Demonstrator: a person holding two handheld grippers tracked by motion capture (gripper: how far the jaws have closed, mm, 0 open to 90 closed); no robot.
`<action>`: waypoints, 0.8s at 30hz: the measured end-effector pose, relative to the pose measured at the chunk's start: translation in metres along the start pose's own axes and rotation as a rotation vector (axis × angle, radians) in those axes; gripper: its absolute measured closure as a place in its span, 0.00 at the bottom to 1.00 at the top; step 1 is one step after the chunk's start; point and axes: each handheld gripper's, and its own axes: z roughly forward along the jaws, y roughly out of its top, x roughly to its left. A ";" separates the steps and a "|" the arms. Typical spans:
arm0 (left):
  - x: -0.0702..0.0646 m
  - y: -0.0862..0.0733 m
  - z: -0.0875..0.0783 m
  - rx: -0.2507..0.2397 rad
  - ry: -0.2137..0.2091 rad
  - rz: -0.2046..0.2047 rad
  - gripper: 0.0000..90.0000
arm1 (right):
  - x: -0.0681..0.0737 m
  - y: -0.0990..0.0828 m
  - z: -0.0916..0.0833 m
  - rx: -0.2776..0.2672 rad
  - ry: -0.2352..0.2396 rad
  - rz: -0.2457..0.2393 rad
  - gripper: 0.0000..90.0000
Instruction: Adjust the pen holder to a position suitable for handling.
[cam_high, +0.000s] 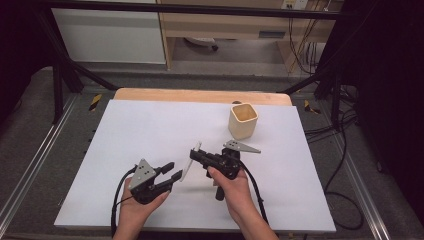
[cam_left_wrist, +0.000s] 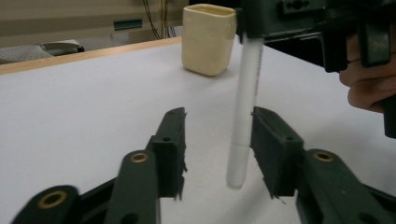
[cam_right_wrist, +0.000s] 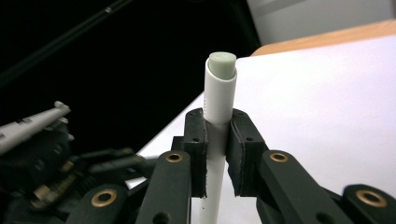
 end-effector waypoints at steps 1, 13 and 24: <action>0.003 0.000 -0.002 0.000 0.003 -0.012 0.56 | -0.002 0.002 -0.003 -0.003 -0.008 -0.008 0.88; 0.027 -0.008 -0.033 0.046 0.140 -0.023 0.30 | -0.012 0.017 -0.035 -0.010 -0.084 -0.095 0.87; 0.033 -0.017 -0.039 0.065 0.208 -0.096 0.16 | -0.021 0.027 -0.049 -0.037 -0.105 -0.063 0.87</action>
